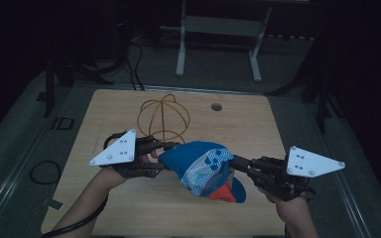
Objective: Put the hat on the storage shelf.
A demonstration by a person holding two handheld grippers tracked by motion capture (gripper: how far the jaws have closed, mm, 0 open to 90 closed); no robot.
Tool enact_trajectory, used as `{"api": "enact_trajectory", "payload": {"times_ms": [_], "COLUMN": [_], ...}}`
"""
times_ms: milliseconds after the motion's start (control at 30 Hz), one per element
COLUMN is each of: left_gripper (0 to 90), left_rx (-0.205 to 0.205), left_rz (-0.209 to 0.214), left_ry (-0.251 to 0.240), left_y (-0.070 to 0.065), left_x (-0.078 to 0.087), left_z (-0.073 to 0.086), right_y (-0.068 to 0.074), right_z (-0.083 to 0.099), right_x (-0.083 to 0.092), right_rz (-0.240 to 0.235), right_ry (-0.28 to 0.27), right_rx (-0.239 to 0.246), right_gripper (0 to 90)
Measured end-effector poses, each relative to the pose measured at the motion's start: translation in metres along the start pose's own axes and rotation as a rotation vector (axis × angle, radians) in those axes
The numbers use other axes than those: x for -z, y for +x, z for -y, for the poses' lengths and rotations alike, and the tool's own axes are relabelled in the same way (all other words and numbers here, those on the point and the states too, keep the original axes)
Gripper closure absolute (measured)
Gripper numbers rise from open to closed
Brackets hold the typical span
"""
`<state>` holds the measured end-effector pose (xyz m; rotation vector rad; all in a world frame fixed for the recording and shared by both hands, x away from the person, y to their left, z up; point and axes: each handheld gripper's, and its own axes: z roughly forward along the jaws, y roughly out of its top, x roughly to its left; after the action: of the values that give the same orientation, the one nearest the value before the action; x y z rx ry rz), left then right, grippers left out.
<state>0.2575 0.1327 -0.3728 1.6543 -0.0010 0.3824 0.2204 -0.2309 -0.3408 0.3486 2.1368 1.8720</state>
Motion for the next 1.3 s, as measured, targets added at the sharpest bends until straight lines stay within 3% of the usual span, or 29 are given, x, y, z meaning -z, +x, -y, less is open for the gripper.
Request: {"api": "enact_trajectory", "payload": {"times_ms": [167, 267, 300, 333, 367, 433, 667, 767, 867, 967, 1033, 1100, 1267, 1300], "left_gripper": [54.6, 43.7, 39.3, 38.7, 36.0, 31.1, 24.7, 15.4, 7.7, 5.5, 3.8, 3.6, 2.9, 3.0], "left_rx": [0.018, 0.020, 0.040, 0.040, 0.075, 0.093, 0.094, 0.093, 0.109, 0.125, 0.155, 0.182, 0.194, 0.203], "left_rz": [-0.032, -0.045, -0.075, -0.075, -0.097, -0.111, -0.171, -0.211, -0.241, -0.258, -0.297, -0.311, -0.372, -0.397], "left_ry": [0.024, 0.038, 0.046, 0.046, 0.046, 0.054, 0.086, 0.133, 0.192, 0.210, 0.220, 0.230, 0.252, 0.273], "left_y": [0.001, 0.000, 0.000, 0.000, 0.002, 0.003, -0.007, -0.012, -0.017, -0.019, -0.026, -0.030, -0.041, -0.046], "left_x": [0.009, 0.012, 0.015, 0.015, 0.019, 0.023, 0.032, 0.034, 0.038, 0.041, 0.046, 0.050, 0.056, 0.059], "left_z": [0.005, 0.006, 0.007, 0.007, 0.007, 0.007, 0.011, 0.018, 0.033, 0.043, 0.059, 0.070, 0.094, 0.106], "right_y": [-0.005, -0.005, -0.005, -0.005, -0.006, -0.007, -0.012, -0.018, -0.027, -0.034, -0.043, -0.049, -0.064, -0.067], "right_z": [-0.001, 0.000, 0.000, 0.000, 0.000, 0.000, -0.004, -0.010, -0.015, -0.019, -0.026, -0.032, -0.048, -0.052], "right_x": [0.004, 0.003, 0.002, 0.002, 0.003, 0.005, 0.008, 0.005, 0.000, -0.006, -0.015, -0.023, -0.046, -0.051], "right_rz": [0.017, 0.021, 0.021, 0.021, 0.024, 0.032, 0.076, 0.122, 0.132, 0.143, 0.156, 0.166, 0.175, 0.182], "right_ry": [-0.001, 0.007, 0.007, 0.007, 0.002, 0.000, -0.006, -0.006, -0.010, -0.009, -0.008, -0.007, -0.019, -0.017], "right_rx": [-0.005, -0.003, -0.004, -0.004, -0.009, -0.007, -0.005, 0.010, 0.001, 0.003, 0.002, 0.003, 0.002, 0.011], "right_gripper": [89.8, 89.8, 89.8, 89.8, 89.8, 89.8, 89.8, 89.8, 89.8, 89.9, 89.9, 89.8, 89.9, 89.8]}}
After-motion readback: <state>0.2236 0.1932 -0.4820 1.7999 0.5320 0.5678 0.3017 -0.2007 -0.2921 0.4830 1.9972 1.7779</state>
